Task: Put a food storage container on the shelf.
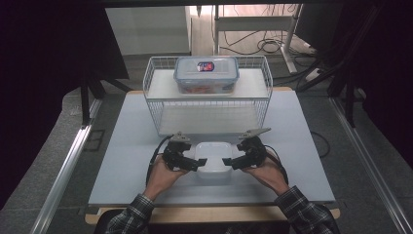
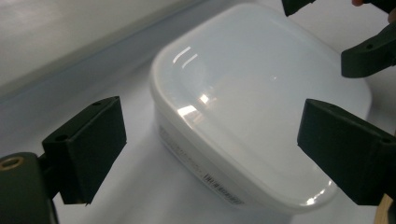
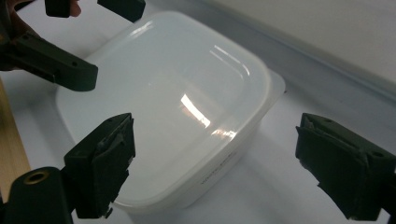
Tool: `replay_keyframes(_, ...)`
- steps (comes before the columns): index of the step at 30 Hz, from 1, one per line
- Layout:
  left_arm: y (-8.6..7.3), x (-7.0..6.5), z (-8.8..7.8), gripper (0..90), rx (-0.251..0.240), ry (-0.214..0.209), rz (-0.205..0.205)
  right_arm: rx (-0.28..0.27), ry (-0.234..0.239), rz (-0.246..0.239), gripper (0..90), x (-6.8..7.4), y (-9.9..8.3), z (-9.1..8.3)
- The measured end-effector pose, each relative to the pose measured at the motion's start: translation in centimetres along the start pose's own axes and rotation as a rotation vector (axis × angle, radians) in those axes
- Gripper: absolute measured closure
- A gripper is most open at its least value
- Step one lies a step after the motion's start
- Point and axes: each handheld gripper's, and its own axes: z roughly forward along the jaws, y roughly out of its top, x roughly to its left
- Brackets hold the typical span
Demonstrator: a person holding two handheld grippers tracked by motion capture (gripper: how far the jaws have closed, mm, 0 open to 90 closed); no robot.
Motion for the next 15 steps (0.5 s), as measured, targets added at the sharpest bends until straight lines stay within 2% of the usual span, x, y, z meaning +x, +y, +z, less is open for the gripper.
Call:
replay_keyframes(3, -0.2, 0.4, 0.3, 8.0, -0.003, -0.065, -0.034, 0.019, 0.025, 0.028, 11.6, -0.2, -0.2, 0.6)
replay_keyframes(4, -0.2, 0.4, 0.3, 9.5, -0.003, -0.065, -0.034, 0.024, 0.038, 0.042, 12.6, -0.2, -0.2, 0.7)
replay_keyframes(5, -0.5, 0.5, 0.5, 11.0, 0.002, -0.132, -0.069, 0.027, 0.05, 0.052, 14.7, -0.3, -0.3, 0.7)
replay_keyframes(7, -0.6, 0.4, 0.5, 12.8, 0.002, -0.14, -0.082, 0.037, 0.088, 0.08, 21.3, -0.3, -0.3, 0.7)
replay_keyframes(8, -0.8, 0.4, 0.4, 12.8, 0.006, -0.154, -0.09, 0.037, 0.088, 0.08, 21.3, -0.3, -0.3, 0.7)
replay_keyframes(9, -1.0, 0.3, 0.1, 16.6, 0.009, -0.162, -0.108, 0.054, 0.119, 0.118, 22.4, -0.2, -0.5, 0.7)
replay_keyframes(10, -1.0, 0.3, 0.1, 18.9, 0.009, -0.162, -0.108, 0.054, 0.119, 0.118, 22.4, -0.2, -0.5, 0.7)
replay_keyframes(11, -1.3, 0.3, -0.4, 23.3, 0.002, -0.162, -0.132, 0.053, 0.113, 0.135, 29.9, 0.0, -0.6, 0.2)
replay_keyframes(12, -1.3, 0.3, -0.4, 27.0, 0.002, -0.162, -0.132, 0.053, 0.113, 0.135, 29.9, 0.0, -0.6, 0.2)
replay_keyframes(13, -1.6, 0.3, -1.0, 32.4, -0.016, -0.158, -0.15, 0.039, 0.096, 0.143, 39.9, 0.0, -0.7, -0.3)
replay_keyframes(14, -1.6, 0.3, -1.0, 38.4, -0.016, -0.158, -0.15, 0.039, 0.096, 0.143, 39.9, 0.0, -0.7, -0.3)
replay_keyframes(15, -1.8, 0.3, -1.6, 45.4, -0.025, -0.147, -0.16, 0.03, 0.098, 0.177, 45.9, -0.2, -0.9, -0.7)
